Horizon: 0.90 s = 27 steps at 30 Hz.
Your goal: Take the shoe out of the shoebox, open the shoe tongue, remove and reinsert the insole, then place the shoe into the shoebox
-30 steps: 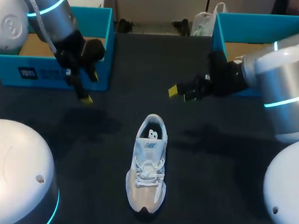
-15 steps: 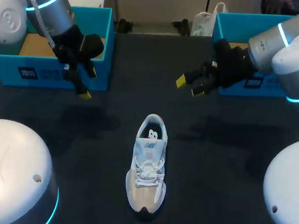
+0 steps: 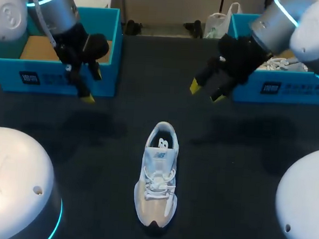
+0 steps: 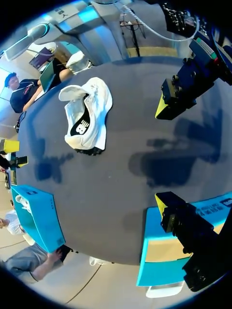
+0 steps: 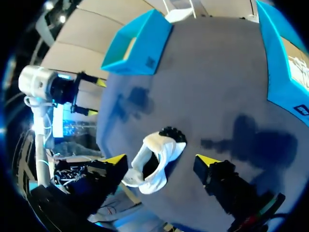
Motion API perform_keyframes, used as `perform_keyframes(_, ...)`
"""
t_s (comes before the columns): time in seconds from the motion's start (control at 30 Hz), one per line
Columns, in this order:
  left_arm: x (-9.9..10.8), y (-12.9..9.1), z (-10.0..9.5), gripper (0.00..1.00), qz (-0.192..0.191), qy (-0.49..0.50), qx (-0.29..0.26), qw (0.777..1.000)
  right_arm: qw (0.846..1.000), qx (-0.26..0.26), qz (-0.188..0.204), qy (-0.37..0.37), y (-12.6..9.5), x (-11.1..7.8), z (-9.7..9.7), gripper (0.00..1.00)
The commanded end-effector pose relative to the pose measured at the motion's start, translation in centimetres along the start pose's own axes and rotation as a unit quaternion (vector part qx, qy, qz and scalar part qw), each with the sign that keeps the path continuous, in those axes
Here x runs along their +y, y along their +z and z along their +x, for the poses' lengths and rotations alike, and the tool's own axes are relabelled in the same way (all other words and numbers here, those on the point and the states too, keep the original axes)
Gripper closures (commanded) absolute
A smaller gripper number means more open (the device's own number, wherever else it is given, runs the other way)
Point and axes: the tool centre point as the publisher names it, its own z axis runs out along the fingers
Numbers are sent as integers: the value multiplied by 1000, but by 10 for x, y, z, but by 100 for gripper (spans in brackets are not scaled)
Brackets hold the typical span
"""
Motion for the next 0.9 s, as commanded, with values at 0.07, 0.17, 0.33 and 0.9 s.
perform_keyframes(0.07,4,-12,-9,0,-1,15,7,1000,998,-58,32,13,-6,-9,13,38)
perform_keyframes(0.17,8,-19,-16,0,-2,24,8,1000,997,-75,6,18,-3,-14,21,69)
perform_keyframes(0.33,15,-33,-29,0,-8,43,7,999,993,-110,-41,26,8,-22,42,100)
perform_keyframes(0.9,31,-63,-57,0,-10,82,20,996,961,-220,-135,101,43,-38,89,100)
